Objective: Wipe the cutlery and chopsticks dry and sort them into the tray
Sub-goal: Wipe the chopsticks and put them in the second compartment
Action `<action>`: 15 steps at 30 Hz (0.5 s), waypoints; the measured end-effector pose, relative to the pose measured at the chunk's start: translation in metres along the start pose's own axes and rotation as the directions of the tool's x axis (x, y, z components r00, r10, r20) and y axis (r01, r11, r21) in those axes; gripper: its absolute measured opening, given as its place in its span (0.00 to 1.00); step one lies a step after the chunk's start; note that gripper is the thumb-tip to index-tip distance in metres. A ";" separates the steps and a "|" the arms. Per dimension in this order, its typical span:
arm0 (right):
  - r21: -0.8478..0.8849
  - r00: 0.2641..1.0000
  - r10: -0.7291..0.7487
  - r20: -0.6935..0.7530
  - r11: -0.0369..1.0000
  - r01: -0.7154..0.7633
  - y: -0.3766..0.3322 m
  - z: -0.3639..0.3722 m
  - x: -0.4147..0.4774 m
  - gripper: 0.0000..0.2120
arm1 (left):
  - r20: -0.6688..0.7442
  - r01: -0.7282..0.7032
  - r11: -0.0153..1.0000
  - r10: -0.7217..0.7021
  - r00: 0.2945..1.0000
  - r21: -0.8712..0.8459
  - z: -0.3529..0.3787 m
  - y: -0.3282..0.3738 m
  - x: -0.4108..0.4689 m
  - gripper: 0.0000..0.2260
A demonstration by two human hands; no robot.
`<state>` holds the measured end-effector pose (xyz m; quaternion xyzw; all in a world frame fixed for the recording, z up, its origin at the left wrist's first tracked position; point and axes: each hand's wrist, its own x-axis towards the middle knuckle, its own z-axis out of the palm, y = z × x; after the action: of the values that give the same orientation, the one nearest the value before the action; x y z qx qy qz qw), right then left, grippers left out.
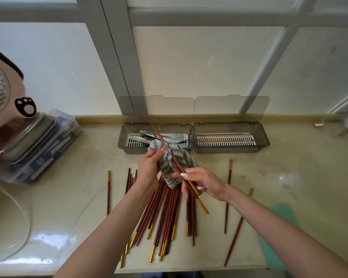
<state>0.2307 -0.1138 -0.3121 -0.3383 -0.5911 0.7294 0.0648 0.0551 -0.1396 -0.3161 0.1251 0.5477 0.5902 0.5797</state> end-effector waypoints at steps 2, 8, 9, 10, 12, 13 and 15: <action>0.003 0.999 0.013 0.049 1.000 -0.013 0.002 -0.002 -0.002 0.15 | -0.053 -0.001 0.999 -0.002 0.999 -0.044 -0.001 0.006 0.005 0.04; 0.008 0.997 0.017 0.079 1.000 -0.018 0.004 -0.003 -0.006 0.14 | -0.069 -0.007 0.998 0.003 0.998 -0.061 -0.006 0.022 0.012 0.03; 0.008 0.995 0.020 0.096 1.000 -0.021 0.004 -0.003 -0.006 0.14 | -0.068 -0.003 0.998 -0.001 0.998 -0.062 -0.008 0.024 0.013 0.03; 0.008 0.993 0.022 0.114 1.000 -0.023 0.003 -0.003 -0.006 0.14 | -0.066 -0.002 0.998 -0.003 0.998 -0.064 -0.010 0.028 0.015 0.03; 0.019 0.991 0.014 0.134 1.000 -0.017 0.006 -0.005 -0.007 0.15 | -0.054 -0.004 0.999 0.002 0.999 -0.051 -0.015 0.034 0.018 0.04; 0.033 0.990 0.005 0.139 0.999 -0.010 0.008 -0.007 -0.007 0.15 | -0.043 -0.005 0.999 0.003 0.999 -0.039 -0.016 0.037 0.019 0.05; 0.068 0.988 -0.019 0.153 0.998 0.008 0.010 -0.008 -0.008 0.16 | -0.029 -0.005 1.000 0.005 1.000 -0.019 -0.018 0.040 0.020 0.06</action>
<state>0.2448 -0.1140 -0.3186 -0.2748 -0.5717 0.7723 0.0354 0.0135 -0.1214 -0.3011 0.1125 0.5499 0.5986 0.5715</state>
